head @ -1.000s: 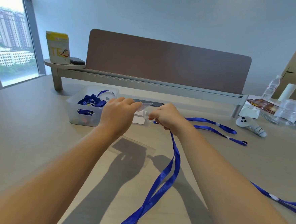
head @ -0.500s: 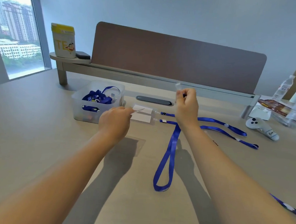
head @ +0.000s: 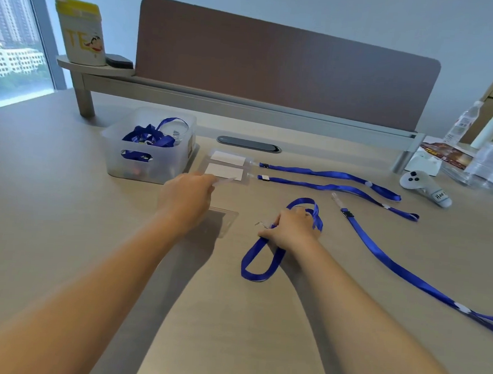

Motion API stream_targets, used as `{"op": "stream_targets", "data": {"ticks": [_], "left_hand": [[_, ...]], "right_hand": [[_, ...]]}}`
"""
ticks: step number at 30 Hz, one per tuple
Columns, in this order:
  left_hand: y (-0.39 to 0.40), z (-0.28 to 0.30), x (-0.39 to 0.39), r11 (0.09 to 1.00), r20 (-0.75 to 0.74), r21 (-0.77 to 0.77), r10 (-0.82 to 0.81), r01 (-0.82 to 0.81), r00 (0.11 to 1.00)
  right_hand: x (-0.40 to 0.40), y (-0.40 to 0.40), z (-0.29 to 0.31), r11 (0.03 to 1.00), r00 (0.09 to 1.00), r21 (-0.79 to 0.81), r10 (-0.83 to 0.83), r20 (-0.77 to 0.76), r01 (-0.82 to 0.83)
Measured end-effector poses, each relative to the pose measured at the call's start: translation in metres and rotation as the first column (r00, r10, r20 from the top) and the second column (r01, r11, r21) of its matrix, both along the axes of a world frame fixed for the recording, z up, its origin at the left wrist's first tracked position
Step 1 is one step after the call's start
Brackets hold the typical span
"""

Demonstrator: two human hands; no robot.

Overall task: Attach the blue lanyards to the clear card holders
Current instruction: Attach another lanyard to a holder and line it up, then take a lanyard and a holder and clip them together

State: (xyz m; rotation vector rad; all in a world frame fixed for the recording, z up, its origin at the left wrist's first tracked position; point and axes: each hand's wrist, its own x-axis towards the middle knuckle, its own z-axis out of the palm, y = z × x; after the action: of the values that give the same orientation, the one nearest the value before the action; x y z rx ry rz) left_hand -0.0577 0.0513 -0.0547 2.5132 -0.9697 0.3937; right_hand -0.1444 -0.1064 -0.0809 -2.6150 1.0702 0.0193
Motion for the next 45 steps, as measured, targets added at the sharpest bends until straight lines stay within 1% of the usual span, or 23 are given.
{"op": "stream_targets", "data": {"ticks": [4,7,11,15,16,17,19,22,24,27,29,31,33,34,36,37,38,39,40,41,42,43,45], "left_hand": [[0.001,-0.001,0.0,1.0,0.003,0.001,-0.003,0.003,1.0],[0.004,-0.001,0.002,1.0,-0.015,-0.002,0.003,-0.003,1.0],[0.01,0.001,0.005,1.0,-0.029,0.0,0.028,-0.028,0.999],[0.019,0.005,0.009,0.996,-0.068,-0.038,0.083,-0.086,0.994],[0.022,0.007,0.011,0.993,-0.084,-0.056,0.101,-0.105,0.991],[0.025,0.009,0.013,0.988,-0.107,-0.083,0.118,-0.127,0.987],[0.032,0.013,0.02,0.971,-0.176,-0.164,0.145,-0.174,0.974],[0.048,0.021,0.034,0.929,-0.287,-0.285,0.152,-0.236,0.946],[0.06,0.029,0.044,0.903,-0.334,-0.335,0.154,-0.27,0.93],[0.081,0.04,0.061,0.881,-0.332,-0.356,0.192,-0.311,0.923],[0.094,0.046,0.074,0.87,-0.327,-0.363,0.218,-0.335,0.92],[0.106,0.051,0.087,0.86,-0.325,-0.365,0.241,-0.356,0.915],[0.115,0.056,0.099,0.848,-0.321,-0.372,0.263,-0.377,0.91],[0.119,0.058,0.105,0.842,-0.322,-0.375,0.274,-0.388,0.906],[0.125,0.06,0.114,0.836,-0.322,-0.375,0.287,-0.4,0.902],[0.127,0.061,0.119,0.837,-0.32,-0.37,0.292,-0.402,0.901],[0.129,0.061,0.123,0.839,-0.317,-0.364,0.296,-0.404,0.901],[0.13,0.061,0.126,0.842,-0.314,-0.356,0.299,-0.404,0.901],[0.131,0.06,0.128,0.846,-0.311,-0.348,0.303,-0.404,0.901],[0.132,0.06,0.13,0.849,-0.307,-0.34,0.307,-0.405,0.901],[0.133,0.059,0.13,0.852,-0.305,-0.333,0.308,-0.404,0.901],[0.133,0.059,0.13,0.855,-0.302,-0.328,0.308,-0.402,0.902],[0.133,0.058,0.129,0.863,-0.294,-0.313,0.308,-0.395,0.905]], "right_hand": [[0.01,0.002,0.001,0.999,0.998,0.053,0.011,-0.058,-0.008],[0.018,0.005,0.007,0.999,0.995,0.052,0.023,-0.102,-0.018],[0.024,0.01,0.007,1.0,0.993,0.018,-0.02,-0.114,0.022],[0.029,0.014,0.008,0.999,0.994,0.035,0.02,-0.109,-0.016],[0.03,0.015,0.011,0.998,0.996,0.055,0.036,-0.083,-0.032],[0.032,0.015,0.014,0.993,1.0,0.118,0.027,-0.001,-0.027],[0.038,0.017,0.026,0.957,0.968,0.29,-0.066,0.242,-0.007],[0.059,0.028,0.053,0.897,0.833,0.439,-0.207,0.513,-0.047],[0.078,0.037,0.071,0.868,0.747,0.491,-0.278,0.605,-0.075],[0.108,0.049,0.094,0.881,0.658,0.46,-0.28,0.699,-0.114],[0.131,0.058,0.107,0.913,0.611,0.389,-0.239,0.755,-0.123],[0.155,0.069,0.117,0.936,0.545,0.318,-0.189,0.817,-0.152],[0.18,0.08,0.125,0.964,0.493,0.196,-0.083,0.866,-0.18],[0.192,0.086,0.126,0.977,0.491,0.101,0.004,0.871,-0.187],[0.212,0.095,0.121,0.972,0.528,-0.076,0.186,0.829,-0.224],[0.222,0.098,0.116,0.955,0.572,-0.138,0.269,0.775,-0.263],[0.231,0.101,0.109,0.931,0.638,-0.194,0.356,0.683,-0.31],[0.238,0.104,0.1,0.898,0.724,-0.23,0.438,0.532,-0.374],[0.243,0.107,0.093,0.861,0.793,-0.237,0.507,0.339,-0.449],[0.245,0.109,0.085,0.827,0.82,-0.212,0.553,0.148,-0.52],[0.245,0.111,0.081,0.801,0.813,-0.176,0.583,0.007,-0.573],[0.243,0.113,0.08,0.784,0.796,-0.143,0.601,-0.073,-0.605],[0.236,0.113,0.083,0.761,0.773,-0.135,0.624,-0.114,-0.634]]}}
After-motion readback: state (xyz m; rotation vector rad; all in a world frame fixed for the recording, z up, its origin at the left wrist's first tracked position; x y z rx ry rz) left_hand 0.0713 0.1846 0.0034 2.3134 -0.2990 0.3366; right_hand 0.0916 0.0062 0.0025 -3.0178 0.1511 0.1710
